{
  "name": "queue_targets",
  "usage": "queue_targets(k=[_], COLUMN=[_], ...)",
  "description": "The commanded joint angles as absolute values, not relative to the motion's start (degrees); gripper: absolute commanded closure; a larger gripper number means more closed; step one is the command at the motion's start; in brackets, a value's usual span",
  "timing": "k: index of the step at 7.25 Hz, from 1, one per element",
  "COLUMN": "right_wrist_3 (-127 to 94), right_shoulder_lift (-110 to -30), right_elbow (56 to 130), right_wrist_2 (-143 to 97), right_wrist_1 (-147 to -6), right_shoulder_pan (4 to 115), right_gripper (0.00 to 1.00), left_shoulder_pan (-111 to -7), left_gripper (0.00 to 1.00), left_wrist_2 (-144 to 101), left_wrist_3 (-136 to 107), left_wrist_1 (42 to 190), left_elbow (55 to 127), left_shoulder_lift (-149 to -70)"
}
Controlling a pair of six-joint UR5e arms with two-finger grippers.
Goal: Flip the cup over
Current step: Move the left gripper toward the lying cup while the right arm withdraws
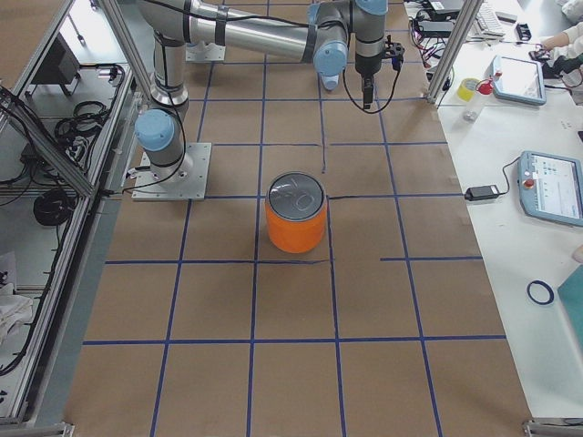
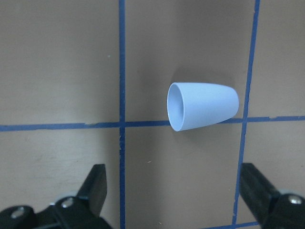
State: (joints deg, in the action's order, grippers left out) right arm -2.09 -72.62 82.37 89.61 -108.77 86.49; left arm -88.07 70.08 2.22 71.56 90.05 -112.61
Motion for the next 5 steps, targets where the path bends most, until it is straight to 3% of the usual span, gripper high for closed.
queue_targets(k=[1,5], right_wrist_3=[-2.7,-2.7], right_shoulder_lift=[-72.9,-76.6], right_elbow=[82.6,83.4], right_wrist_2=[89.8,89.8], right_wrist_1=[-107.1,-99.1], right_shoulder_pan=[86.5,86.4], right_gripper=[0.00,0.00], left_shoulder_pan=[-88.0,-88.0], left_gripper=[0.00,0.00], left_wrist_2=[63.8,58.8], left_wrist_3=[2.6,4.2], left_wrist_1=[70.7,70.7], left_elbow=[90.5,91.3], left_shoulder_lift=[-116.5,-121.3])
